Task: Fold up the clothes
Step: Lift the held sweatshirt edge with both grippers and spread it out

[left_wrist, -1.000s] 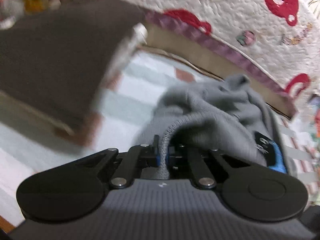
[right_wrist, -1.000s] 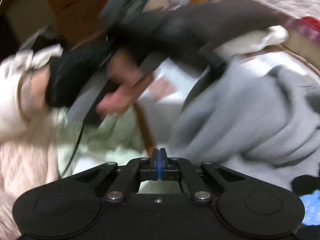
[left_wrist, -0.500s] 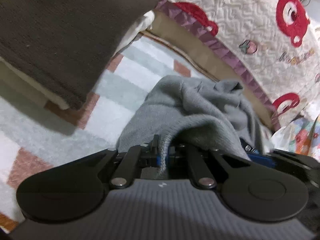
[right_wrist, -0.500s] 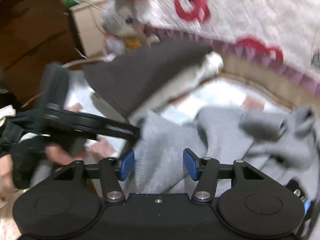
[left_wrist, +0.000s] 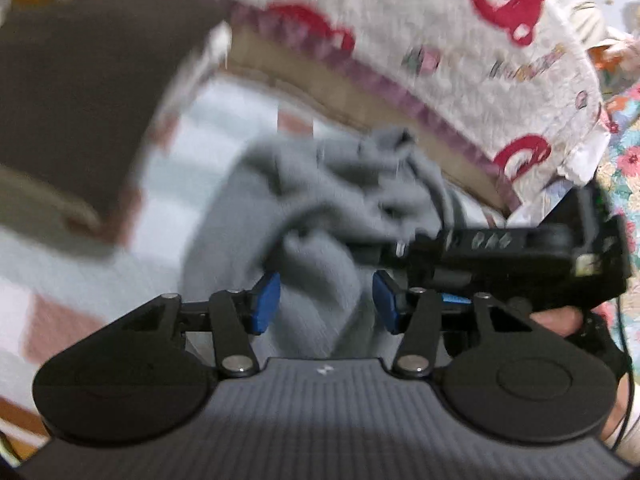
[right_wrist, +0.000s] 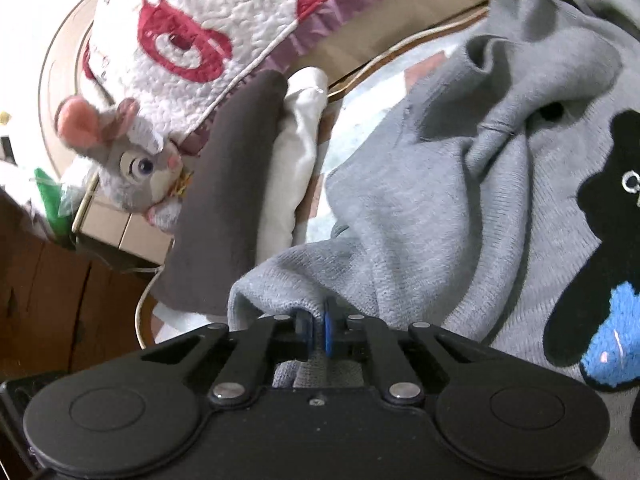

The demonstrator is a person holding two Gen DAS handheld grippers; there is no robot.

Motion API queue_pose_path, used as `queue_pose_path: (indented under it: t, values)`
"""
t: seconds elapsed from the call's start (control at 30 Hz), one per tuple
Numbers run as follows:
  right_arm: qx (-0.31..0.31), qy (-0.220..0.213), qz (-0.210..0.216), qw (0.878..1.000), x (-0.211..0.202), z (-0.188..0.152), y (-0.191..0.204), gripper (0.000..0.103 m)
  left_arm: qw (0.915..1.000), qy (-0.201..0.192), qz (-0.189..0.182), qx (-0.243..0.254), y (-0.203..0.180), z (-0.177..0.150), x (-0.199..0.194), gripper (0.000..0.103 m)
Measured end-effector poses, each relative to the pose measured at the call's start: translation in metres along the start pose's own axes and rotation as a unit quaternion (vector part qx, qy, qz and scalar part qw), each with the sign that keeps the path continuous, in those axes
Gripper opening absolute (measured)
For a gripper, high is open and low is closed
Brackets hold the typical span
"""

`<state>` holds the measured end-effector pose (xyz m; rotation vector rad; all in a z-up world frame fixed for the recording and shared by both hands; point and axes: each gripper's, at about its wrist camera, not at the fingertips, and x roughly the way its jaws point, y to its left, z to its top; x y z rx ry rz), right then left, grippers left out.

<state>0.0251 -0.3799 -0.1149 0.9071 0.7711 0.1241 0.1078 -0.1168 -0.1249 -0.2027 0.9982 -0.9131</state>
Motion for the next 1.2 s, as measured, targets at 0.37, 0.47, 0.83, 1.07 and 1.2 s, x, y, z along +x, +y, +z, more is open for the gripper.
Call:
queue_pose_path:
  t: [0.37,0.47,0.83,1.07,1.2]
  values:
    - [-0.033,-0.002,-0.018,0.999,0.003,0.009,-0.003,0.007,0.9977,-0.023,0.049,0.040,-0.001,-0.006,0.040,0.014]
    - [-0.065,-0.015,-0.060,0.996,0.000,0.014,-0.003,0.007,0.9946,-0.073,0.062,0.042,-0.012,-0.001,0.009,0.008]
    - [-0.126,-0.038,-0.052,0.990,-0.007,0.026,0.025,0.046,0.9859,-0.124,0.014,0.112,-0.050,-0.008,-0.036,0.007]
    - [-0.074,-0.029,-0.098,0.992,-0.008,0.035,0.000,0.013,0.9698,-0.230,-0.025,0.078,-0.038,-0.010,-0.095,0.000]
    - [-0.044,-0.023,-0.125,0.991,-0.008,0.041,-0.014,0.012,0.9632,-0.263,-0.055,0.002,0.001,-0.004,-0.128,0.000]
